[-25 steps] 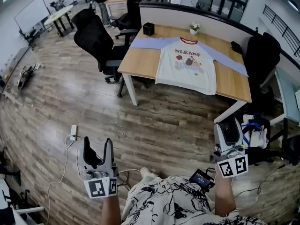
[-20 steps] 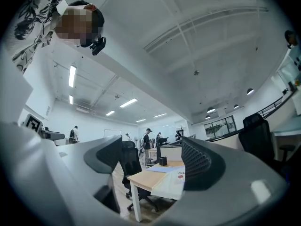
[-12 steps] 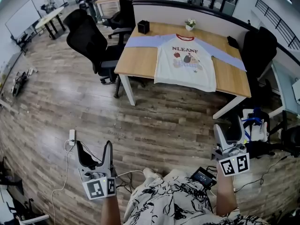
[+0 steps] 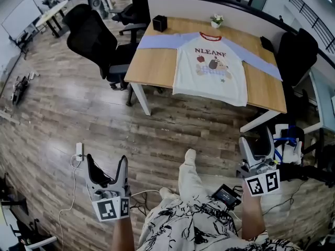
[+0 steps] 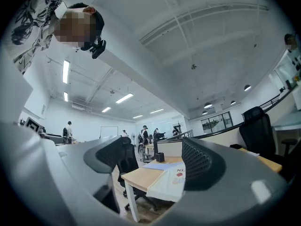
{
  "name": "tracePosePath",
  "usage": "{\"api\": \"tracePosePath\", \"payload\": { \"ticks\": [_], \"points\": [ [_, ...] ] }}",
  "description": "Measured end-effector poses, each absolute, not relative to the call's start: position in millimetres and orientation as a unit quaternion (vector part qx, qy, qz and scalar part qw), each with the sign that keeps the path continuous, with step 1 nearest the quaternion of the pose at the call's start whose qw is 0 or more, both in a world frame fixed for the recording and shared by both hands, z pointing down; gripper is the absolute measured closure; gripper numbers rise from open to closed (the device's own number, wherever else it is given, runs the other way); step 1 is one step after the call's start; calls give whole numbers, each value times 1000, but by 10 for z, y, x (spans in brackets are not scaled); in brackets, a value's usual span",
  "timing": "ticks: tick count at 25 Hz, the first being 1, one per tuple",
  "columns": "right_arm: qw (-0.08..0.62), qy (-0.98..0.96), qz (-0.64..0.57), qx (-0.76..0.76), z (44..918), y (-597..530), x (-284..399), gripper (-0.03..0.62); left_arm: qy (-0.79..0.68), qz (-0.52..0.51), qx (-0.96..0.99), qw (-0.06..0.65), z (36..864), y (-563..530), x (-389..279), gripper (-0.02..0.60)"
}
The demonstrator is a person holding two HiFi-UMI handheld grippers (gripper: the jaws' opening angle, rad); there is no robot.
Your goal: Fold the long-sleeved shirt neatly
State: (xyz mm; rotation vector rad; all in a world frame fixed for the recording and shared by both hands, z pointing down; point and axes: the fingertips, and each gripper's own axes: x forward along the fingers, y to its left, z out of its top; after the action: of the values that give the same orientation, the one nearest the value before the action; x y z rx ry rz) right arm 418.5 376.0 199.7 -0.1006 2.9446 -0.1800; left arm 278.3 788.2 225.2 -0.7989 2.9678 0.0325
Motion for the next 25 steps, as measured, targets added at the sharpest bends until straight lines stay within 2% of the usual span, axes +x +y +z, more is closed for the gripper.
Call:
{"api": "tracePosePath", "payload": {
  "ticks": [12, 25],
  "points": [
    [105, 992, -64, 26, 1825, 2611, 2273, 189, 974, 1, -222, 40, 2072, 6819, 1354, 100],
    [81, 991, -76, 71, 1957, 2054, 1064, 189, 983, 6, -183, 9, 2236, 6266, 523, 100]
  ]
}}
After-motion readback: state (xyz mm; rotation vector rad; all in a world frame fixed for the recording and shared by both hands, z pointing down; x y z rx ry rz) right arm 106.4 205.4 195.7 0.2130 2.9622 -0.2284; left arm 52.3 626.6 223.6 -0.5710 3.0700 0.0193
